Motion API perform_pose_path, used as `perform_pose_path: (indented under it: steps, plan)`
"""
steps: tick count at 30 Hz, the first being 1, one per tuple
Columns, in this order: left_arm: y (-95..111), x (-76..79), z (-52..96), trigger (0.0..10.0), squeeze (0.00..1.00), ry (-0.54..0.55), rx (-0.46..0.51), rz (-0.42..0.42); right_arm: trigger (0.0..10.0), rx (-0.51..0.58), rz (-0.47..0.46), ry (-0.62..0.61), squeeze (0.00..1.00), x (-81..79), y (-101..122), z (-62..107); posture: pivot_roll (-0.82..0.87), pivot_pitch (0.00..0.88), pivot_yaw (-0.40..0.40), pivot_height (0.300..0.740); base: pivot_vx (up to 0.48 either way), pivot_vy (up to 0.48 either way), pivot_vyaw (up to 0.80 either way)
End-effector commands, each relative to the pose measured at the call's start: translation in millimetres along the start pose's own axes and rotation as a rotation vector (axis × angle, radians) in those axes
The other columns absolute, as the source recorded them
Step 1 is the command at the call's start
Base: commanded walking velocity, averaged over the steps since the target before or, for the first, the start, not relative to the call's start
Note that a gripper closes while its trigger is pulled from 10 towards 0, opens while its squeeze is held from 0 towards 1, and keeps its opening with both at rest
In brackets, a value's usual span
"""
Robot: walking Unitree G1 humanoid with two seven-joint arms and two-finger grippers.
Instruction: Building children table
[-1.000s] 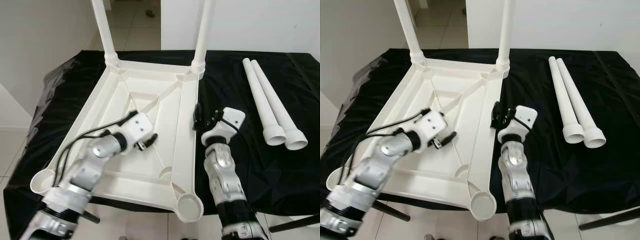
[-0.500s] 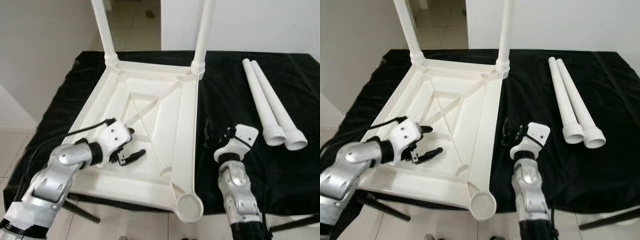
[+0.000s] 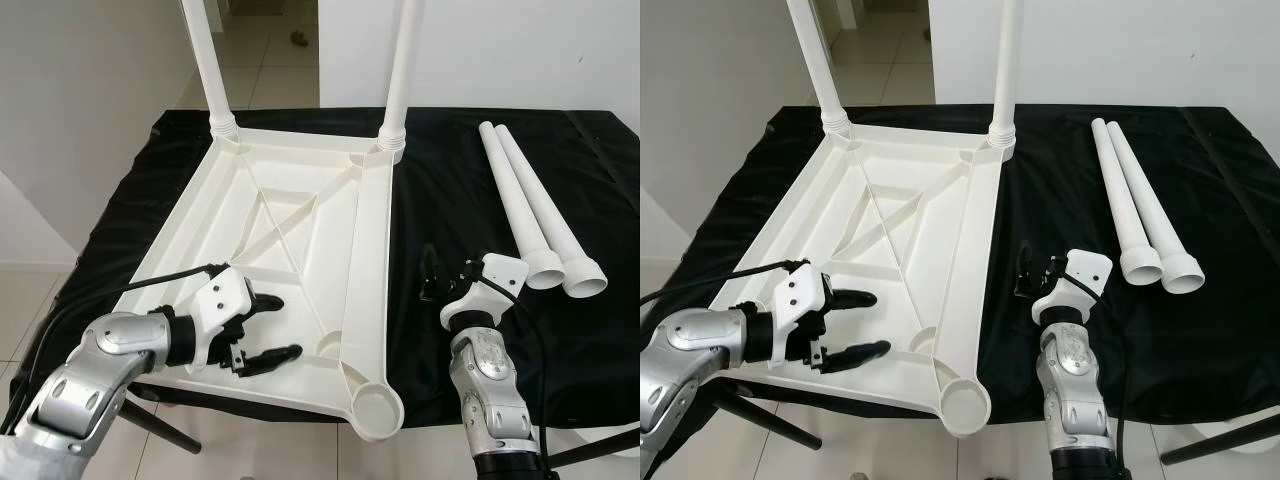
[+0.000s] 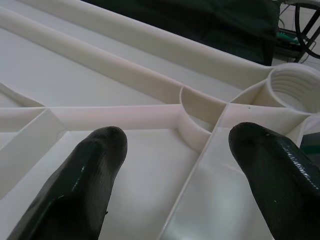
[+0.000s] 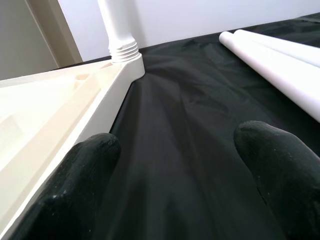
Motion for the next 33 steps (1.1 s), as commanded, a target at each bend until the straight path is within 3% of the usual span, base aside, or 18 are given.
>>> perform_pose_path:
  steps: [1, 9, 14, 28, 29, 30, 31, 32, 33]
  plan:
    - [-2, 13.3, -3.3, 10.0, 0.0, -0.074, -0.01, -0.005, 10.0, -0.012, 0.004, 0.009, 0.0, 0.0, 0, 2.3, -0.01, 0.092, 0.08, 0.74, 0.0, 0.0, 0.0]
    - [-10, 13.8, -15.0, 10.0, 0.0, -0.066, -0.035, -0.039, 10.0, -0.001, 0.006, 0.008, 0.0, 0.8, 6, -0.1, -0.02, 0.091, 0.077, 0.74, 0.0, 0.0, 0.0]
    - [-24, 4.6, -23.3, 10.0, 0.0, -0.026, -0.08, -0.044, 10.0, 0.011, 0.003, 0.002, 0.0, 2.0, 11, -1.4, -0.03, 0.094, 0.08, 0.74, 0.0, 0.0, 0.0]
    - [-51, -13.2, -28.9, 10.0, 0.0, 0.052, -0.212, -0.116, 10.0, 0.027, -0.004, -0.007, 0.0, 3.1, 18, -2.7, -0.04, 0.088, 0.084, 0.74, 0.0, 0.0, 0.0]
    - [-53, -14.3, -28.8, 6.6, 0.0, 0.054, -0.22, -0.128, 10.0, 0.026, -0.005, -0.008, 0.0, 3.0, 18, -2.9, -0.04, 0.09, 0.083, 0.74, 0.0, 0.0, 0.0]
    - [-55, -15.8, -28.6, 1.1, 0.0, 0.062, -0.227, -0.134, 10.0, 0.026, -0.005, -0.008, 0.0, 3.0, 18, -3.1, -0.04, 0.089, 0.084, 0.74, 0.0, 0.0, 0.0]
    - [-55, -16.7, -28.6, 1.4, 0.0, 0.067, -0.227, -0.135, 10.0, 0.026, -0.006, -0.008, 0.0, 3.0, 19, -3.1, -0.04, 0.089, 0.084, 0.74, 0.0, 0.0, 0.0]
    - [-55, -18.6, -28.3, 0.0, 0.0, 0.079, -0.225, -0.133, 10.0, 0.026, -0.007, -0.009, 0.0, 3.1, 19, -2.9, -0.04, 0.089, 0.084, 0.74, 0.0, 0.0, 0.0]
    - [-55, -21.0, -28.3, 0.0, 0.0, 0.092, -0.222, -0.129, 10.0, 0.026, -0.006, -0.01, 0.0, 3.2, 19, -3.1, -0.04, 0.09, 0.084, 0.74, 0.0, 0.0, 0.0]
Point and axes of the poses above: a point about 5 cm out from each wrist's last joint towards the gripper, its own z axis pointing back from the gripper into the wrist, its own y axis along the axis of the wrist's last joint, x = y × z, the point moved 6 cm from there along -z, pointing out of the wrist towards the gripper, and after that the axes turned 8 degrees about -z, right-handed, at the moved point
